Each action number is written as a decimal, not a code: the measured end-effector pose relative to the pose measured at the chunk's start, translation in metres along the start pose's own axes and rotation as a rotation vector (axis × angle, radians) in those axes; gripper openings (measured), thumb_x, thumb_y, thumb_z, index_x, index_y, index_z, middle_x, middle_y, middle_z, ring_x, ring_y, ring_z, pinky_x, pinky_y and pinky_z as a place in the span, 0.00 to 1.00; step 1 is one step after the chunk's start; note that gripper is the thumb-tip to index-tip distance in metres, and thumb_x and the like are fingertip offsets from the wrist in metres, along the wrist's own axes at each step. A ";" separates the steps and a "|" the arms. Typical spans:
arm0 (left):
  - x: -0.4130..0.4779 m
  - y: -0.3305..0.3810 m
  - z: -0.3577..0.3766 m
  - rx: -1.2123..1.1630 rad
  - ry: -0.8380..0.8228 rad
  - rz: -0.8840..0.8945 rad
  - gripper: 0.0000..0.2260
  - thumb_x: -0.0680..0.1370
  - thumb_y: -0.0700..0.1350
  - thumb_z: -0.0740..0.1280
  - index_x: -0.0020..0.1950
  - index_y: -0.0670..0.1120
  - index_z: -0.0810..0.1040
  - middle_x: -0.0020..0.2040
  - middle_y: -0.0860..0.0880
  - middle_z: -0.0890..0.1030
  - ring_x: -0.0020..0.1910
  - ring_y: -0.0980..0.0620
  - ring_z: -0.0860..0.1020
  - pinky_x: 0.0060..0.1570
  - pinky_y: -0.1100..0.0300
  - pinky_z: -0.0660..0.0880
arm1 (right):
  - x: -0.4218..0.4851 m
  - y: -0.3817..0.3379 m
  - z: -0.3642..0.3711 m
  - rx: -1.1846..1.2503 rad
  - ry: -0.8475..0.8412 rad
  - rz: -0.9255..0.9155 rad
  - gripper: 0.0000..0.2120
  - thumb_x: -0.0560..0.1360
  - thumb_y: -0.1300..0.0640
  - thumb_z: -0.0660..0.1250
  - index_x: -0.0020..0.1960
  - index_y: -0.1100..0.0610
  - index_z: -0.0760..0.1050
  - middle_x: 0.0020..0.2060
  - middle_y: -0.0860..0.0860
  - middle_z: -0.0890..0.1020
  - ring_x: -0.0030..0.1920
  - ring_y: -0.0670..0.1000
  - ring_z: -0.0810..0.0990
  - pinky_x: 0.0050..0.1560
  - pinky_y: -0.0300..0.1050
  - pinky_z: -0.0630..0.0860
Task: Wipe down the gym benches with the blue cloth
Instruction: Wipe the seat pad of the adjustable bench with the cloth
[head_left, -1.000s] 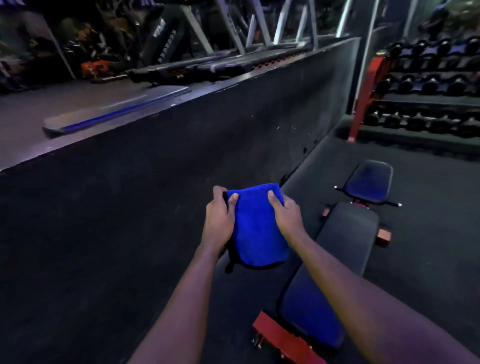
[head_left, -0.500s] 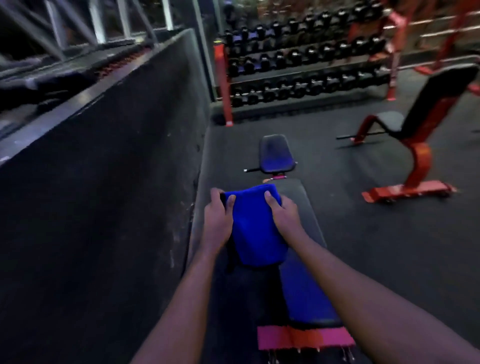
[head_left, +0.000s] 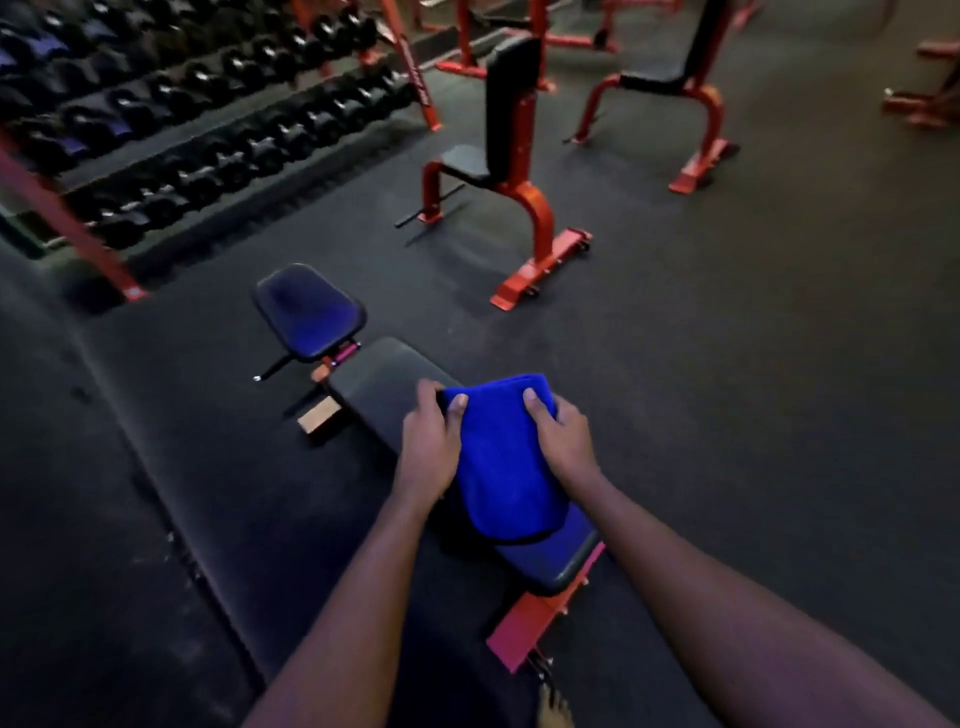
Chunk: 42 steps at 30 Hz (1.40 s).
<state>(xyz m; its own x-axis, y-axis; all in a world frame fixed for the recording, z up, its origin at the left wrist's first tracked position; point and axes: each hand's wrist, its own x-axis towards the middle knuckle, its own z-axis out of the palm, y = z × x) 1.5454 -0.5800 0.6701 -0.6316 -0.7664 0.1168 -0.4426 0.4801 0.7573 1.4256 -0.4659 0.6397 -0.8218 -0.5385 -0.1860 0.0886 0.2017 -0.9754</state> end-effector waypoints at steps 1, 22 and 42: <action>0.005 -0.006 0.009 -0.003 -0.058 0.015 0.09 0.83 0.49 0.59 0.53 0.42 0.67 0.43 0.44 0.78 0.42 0.46 0.76 0.38 0.56 0.65 | 0.001 0.012 -0.002 0.009 0.047 0.030 0.18 0.81 0.47 0.63 0.39 0.59 0.74 0.34 0.48 0.78 0.34 0.44 0.75 0.32 0.35 0.70; 0.018 -0.202 0.164 0.078 -0.820 0.048 0.20 0.83 0.43 0.61 0.74 0.44 0.63 0.69 0.46 0.69 0.66 0.49 0.69 0.62 0.58 0.66 | -0.003 0.222 0.055 -0.557 0.481 0.327 0.13 0.77 0.60 0.66 0.57 0.53 0.65 0.57 0.53 0.71 0.52 0.57 0.76 0.48 0.52 0.73; 0.032 -0.393 0.299 0.200 0.102 0.432 0.23 0.80 0.50 0.51 0.71 0.40 0.71 0.71 0.44 0.72 0.71 0.45 0.68 0.74 0.51 0.57 | 0.059 0.405 0.117 -1.274 0.407 0.093 0.39 0.72 0.24 0.45 0.79 0.39 0.49 0.80 0.50 0.46 0.79 0.57 0.43 0.73 0.68 0.50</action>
<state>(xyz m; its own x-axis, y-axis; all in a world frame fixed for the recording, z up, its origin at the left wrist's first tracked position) 1.5088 -0.6656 0.1839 -0.7234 -0.5120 0.4631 -0.2736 0.8285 0.4886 1.4790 -0.5117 0.2200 -0.9690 -0.2462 0.0206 -0.2467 0.9602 -0.1306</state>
